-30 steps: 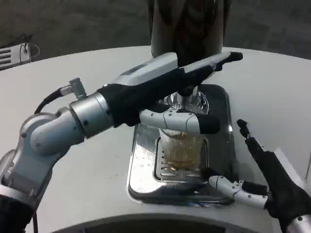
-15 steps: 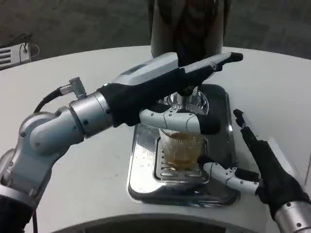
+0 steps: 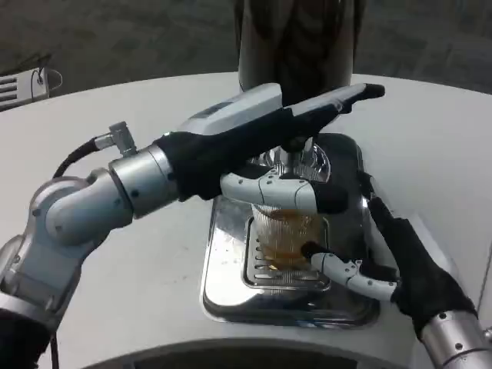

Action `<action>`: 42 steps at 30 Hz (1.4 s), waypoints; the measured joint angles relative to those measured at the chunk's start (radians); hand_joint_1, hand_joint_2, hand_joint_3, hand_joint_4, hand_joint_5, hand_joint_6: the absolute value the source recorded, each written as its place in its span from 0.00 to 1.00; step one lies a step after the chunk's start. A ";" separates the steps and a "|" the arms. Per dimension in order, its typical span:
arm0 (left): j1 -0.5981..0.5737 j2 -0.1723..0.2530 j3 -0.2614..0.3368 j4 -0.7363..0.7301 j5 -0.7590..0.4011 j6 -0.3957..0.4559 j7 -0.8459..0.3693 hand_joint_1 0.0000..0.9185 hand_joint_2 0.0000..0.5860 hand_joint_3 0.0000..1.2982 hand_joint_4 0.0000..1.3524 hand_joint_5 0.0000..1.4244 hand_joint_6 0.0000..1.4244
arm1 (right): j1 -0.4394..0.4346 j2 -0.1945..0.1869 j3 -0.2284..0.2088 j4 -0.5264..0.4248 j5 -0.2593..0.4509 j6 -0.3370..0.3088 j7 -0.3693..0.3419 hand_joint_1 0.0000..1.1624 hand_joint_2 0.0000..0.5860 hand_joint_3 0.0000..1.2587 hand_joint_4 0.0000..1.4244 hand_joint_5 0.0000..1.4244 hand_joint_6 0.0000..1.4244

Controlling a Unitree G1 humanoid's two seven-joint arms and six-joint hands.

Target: Grasp the cup under the faucet to collect the drink, then remove the cup.

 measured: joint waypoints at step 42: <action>0.091 -0.001 0.103 -0.035 -0.035 -0.015 0.066 0.00 0.01 0.05 0.01 0.07 0.11 | -0.080 0.017 0.003 0.102 0.060 -0.040 -0.019 0.62 0.42 0.00 0.00 0.02 0.01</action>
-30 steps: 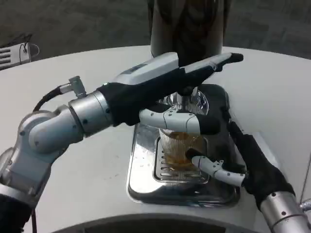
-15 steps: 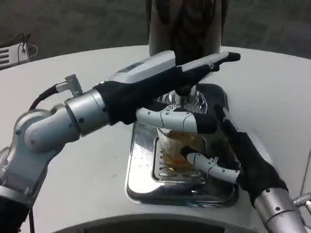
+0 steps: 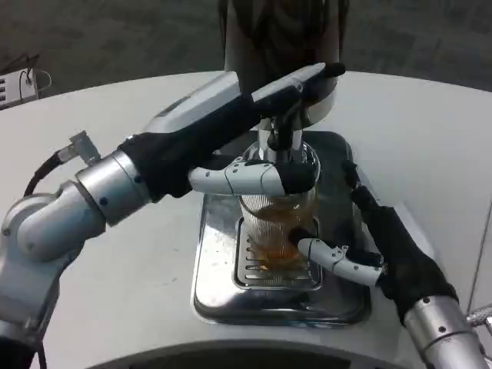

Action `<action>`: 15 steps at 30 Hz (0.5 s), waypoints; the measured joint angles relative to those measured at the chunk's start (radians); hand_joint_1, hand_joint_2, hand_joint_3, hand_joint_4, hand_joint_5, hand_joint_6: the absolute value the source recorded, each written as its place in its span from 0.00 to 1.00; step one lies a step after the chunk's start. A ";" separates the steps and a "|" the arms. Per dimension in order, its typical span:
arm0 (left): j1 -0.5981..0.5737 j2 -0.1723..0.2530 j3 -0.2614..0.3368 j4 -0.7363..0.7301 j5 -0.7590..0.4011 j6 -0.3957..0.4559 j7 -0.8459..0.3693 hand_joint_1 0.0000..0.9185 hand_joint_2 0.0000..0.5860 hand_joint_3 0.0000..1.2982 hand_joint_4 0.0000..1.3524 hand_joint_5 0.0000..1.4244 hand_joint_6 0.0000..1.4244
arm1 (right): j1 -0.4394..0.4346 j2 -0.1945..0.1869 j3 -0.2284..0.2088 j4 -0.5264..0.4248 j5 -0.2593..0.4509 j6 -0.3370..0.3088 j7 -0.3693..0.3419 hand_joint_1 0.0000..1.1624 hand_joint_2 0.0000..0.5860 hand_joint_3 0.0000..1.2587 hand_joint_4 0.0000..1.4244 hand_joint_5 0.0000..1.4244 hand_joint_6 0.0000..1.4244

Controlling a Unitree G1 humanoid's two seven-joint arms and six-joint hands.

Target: Grasp the cup under the faucet to collect the drink, then remove the cup.

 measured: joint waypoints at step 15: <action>0.099 0.002 0.107 -0.071 -0.049 -0.014 0.023 0.00 0.03 0.06 0.02 0.09 0.12 | -0.012 0.001 -0.005 0.006 0.001 0.000 0.000 0.62 0.42 0.00 0.00 0.02 0.01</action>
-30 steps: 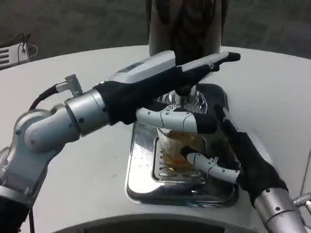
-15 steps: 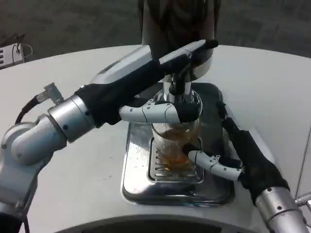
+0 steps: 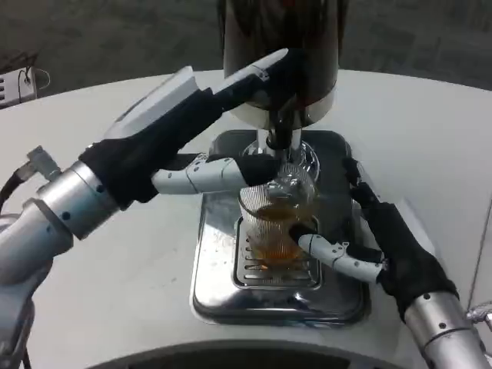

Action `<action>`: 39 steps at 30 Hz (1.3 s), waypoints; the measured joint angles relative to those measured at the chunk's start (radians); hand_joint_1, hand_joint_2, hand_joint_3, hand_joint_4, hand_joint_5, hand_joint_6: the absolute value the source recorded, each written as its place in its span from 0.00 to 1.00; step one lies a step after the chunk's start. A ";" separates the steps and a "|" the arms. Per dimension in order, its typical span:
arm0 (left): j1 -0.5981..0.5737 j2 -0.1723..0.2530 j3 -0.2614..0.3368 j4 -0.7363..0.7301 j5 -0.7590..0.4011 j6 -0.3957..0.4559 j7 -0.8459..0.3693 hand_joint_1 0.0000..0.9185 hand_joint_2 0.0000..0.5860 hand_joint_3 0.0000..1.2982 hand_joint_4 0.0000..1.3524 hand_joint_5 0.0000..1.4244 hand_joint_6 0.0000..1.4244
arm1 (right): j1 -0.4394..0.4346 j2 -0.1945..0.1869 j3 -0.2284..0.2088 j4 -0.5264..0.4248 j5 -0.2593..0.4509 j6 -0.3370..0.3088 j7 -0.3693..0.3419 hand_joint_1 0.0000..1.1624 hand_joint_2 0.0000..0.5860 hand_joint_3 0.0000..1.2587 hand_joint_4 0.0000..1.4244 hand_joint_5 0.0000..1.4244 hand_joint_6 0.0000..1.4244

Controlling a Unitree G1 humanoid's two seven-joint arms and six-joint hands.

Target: Grasp the cup under the faucet to collect the drink, then remove the cup.

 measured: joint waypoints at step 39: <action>0.651 0.072 0.187 -0.676 0.208 0.430 0.111 0.00 0.04 0.00 0.00 0.00 0.00 | -0.019 0.005 0.014 0.059 0.036 -0.079 -0.005 0.62 0.42 0.00 0.00 0.04 0.04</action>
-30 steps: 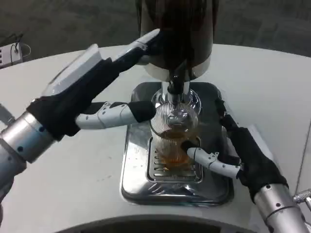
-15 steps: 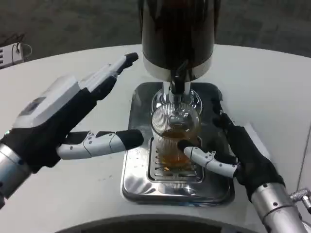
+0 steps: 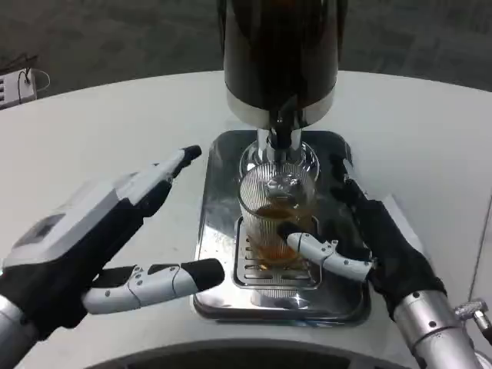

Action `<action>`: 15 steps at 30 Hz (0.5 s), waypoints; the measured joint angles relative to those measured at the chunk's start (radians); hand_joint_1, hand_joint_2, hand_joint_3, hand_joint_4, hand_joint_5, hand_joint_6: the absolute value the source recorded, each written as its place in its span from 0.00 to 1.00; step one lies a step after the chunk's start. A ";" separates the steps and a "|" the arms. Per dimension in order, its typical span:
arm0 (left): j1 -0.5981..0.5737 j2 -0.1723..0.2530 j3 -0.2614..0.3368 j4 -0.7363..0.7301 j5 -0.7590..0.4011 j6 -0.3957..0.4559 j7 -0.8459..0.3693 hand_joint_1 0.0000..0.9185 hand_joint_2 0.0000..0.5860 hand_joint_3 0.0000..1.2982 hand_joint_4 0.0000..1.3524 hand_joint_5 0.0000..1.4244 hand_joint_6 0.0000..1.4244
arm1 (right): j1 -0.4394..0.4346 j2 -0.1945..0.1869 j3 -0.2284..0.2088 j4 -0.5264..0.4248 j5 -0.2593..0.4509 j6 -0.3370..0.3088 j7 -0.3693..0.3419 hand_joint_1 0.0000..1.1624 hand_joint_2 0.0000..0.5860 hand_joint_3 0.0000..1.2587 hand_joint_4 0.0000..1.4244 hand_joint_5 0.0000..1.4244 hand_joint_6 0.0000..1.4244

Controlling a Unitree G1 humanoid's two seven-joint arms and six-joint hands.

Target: Grasp the cup under the faucet to collect the drink, then remove the cup.

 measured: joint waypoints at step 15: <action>0.144 0.004 0.015 -0.111 -0.004 0.104 -0.047 0.00 0.04 0.00 0.00 0.00 0.00 | -0.004 0.022 0.019 0.048 0.026 -0.062 -0.005 0.63 0.40 0.00 0.00 0.04 0.04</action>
